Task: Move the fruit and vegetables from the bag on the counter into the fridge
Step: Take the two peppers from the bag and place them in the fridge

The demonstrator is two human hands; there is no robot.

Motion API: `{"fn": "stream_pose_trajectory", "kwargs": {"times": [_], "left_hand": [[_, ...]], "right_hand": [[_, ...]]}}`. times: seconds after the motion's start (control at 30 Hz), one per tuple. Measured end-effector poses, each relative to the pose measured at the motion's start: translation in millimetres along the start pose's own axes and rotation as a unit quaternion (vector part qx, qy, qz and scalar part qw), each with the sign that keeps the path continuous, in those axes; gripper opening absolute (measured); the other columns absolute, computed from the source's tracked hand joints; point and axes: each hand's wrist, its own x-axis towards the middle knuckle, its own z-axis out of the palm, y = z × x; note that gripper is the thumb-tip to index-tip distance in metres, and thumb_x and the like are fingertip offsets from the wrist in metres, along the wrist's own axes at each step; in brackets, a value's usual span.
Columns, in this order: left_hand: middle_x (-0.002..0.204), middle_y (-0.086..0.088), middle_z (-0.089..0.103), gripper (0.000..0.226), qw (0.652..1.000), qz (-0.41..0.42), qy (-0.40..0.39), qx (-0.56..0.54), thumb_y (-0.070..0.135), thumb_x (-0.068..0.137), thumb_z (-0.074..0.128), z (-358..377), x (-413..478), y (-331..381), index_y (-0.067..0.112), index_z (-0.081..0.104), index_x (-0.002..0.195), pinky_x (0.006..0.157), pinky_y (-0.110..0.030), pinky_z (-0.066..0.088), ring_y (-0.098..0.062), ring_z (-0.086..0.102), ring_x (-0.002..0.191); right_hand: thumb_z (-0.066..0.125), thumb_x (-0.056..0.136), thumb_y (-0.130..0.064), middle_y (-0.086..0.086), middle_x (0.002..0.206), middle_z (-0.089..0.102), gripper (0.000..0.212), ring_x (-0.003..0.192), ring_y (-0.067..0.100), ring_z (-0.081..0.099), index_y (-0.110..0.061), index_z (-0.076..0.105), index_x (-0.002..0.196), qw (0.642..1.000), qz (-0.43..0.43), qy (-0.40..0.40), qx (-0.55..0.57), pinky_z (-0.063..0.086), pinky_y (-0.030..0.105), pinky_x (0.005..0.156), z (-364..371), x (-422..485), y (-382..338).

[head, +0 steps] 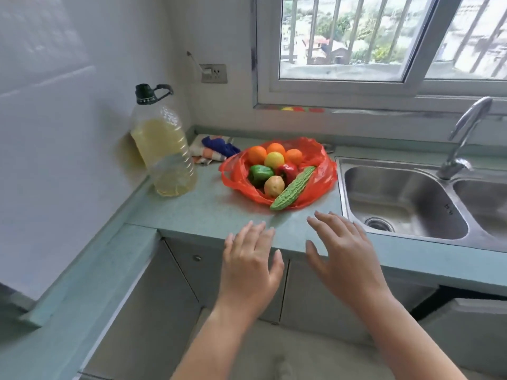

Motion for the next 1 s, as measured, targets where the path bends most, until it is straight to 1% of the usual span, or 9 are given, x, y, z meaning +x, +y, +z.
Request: {"fn": "stream_pose_trajectory", "kwargs": {"times": [0.13, 0.3, 0.43, 0.57, 0.67, 0.77, 0.9, 1.0], "left_hand": [[0.116, -0.008, 0.064, 0.045, 0.999, 0.021, -0.042, -0.011, 0.033, 0.08, 0.04, 37.8, 66.2, -17.3, 0.009, 0.064, 0.111, 0.093, -0.053, 0.04, -0.028, 0.057, 0.112], [0.116, -0.008, 0.064, 0.044, 0.998, 0.012, -0.052, -0.02, 0.032, 0.081, 0.04, 75.0, 131.4, -40.1, 0.009, 0.064, 0.111, 0.094, -0.054, 0.039, -0.028, 0.056, 0.113], [0.119, -0.009, 0.063, 0.046, 0.995, -0.017, -0.085, -0.042, 0.035, 0.081, 0.039, 102.6, 160.3, -68.4, 0.01, 0.063, 0.112, 0.096, -0.057, 0.038, -0.029, 0.054, 0.116], [0.121, -0.009, 0.062, 0.049, 0.991, -0.038, -0.116, -0.056, 0.036, 0.081, 0.038, 127.5, 190.7, -99.5, 0.009, 0.063, 0.113, 0.097, -0.057, 0.038, -0.029, 0.052, 0.118], [0.118, -0.01, 0.063, 0.047, 0.988, -0.033, -0.134, -0.069, 0.035, 0.08, 0.041, 145.4, 212.2, -121.1, 0.008, 0.064, 0.11, 0.094, -0.057, 0.042, -0.03, 0.055, 0.115], [0.115, -0.01, 0.064, 0.045, 0.985, -0.02, -0.152, -0.083, 0.034, 0.078, 0.042, 163.0, 230.9, -142.3, 0.008, 0.066, 0.107, 0.091, -0.057, 0.042, -0.03, 0.057, 0.112], [0.115, -0.012, 0.064, 0.046, 0.981, -0.012, -0.172, -0.09, 0.034, 0.077, 0.042, 188.9, 251.3, -170.0, 0.008, 0.066, 0.106, 0.091, -0.055, 0.043, -0.031, 0.058, 0.111], [0.118, -0.012, 0.063, 0.048, 0.975, -0.025, -0.197, -0.102, 0.035, 0.077, 0.042, 205.7, 260.5, -179.7, 0.007, 0.065, 0.109, 0.093, -0.053, 0.043, -0.031, 0.056, 0.113]], "right_hand": [[0.039, 0.079, -0.035, 0.011, 0.109, 0.068, 0.047, 0.104, 0.032, 0.062, -0.007, 0.066, 0.106, 1.0, 0.025, -0.014, -0.006, 0.045, 0.053, 0.087, 30.0, 50.9, 32.9], [0.04, 0.079, -0.034, 0.01, 0.108, 0.068, 0.046, 0.104, 0.032, 0.062, -0.008, 0.066, 0.105, 0.999, 0.015, -0.035, -0.022, 0.046, 0.053, 0.086, 66.1, 107.1, 59.6], [0.04, 0.079, -0.035, 0.01, 0.108, 0.068, 0.045, 0.105, 0.032, 0.061, -0.009, 0.066, 0.106, 0.998, 0.019, -0.06, -0.01, 0.048, 0.055, 0.086, 96.2, 144.9, 72.7], [0.039, 0.078, -0.036, 0.009, 0.106, 0.069, 0.046, 0.102, 0.032, 0.063, -0.01, 0.067, 0.104, 0.995, 0.028, -0.084, -0.039, 0.046, 0.056, 0.086, 128.2, 173.6, 81.6], [0.04, 0.076, -0.036, 0.008, 0.104, 0.069, 0.046, 0.1, 0.032, 0.064, -0.01, 0.068, 0.102, 0.992, 0.048, -0.106, -0.047, 0.047, 0.056, 0.083, 153.1, 193.1, 84.2], [0.04, 0.076, -0.037, 0.008, 0.104, 0.07, 0.047, 0.099, 0.031, 0.064, -0.011, 0.068, 0.103, 0.988, 0.067, -0.128, -0.058, 0.048, 0.055, 0.082, 177.0, 210.4, 86.9], [0.056, 0.07, -0.031, 0.009, 0.101, 0.07, 0.041, 0.097, 0.032, 0.065, -0.01, 0.069, 0.102, 0.984, 0.082, -0.14, -0.072, 0.048, 0.056, 0.08, 205.4, 230.8, 94.1], [0.063, 0.067, -0.029, 0.009, 0.099, 0.07, 0.04, 0.094, 0.032, 0.066, -0.009, 0.068, 0.101, 0.981, 0.078, -0.153, -0.087, 0.049, 0.057, 0.078, 220.5, 240.4, 105.2]]}}
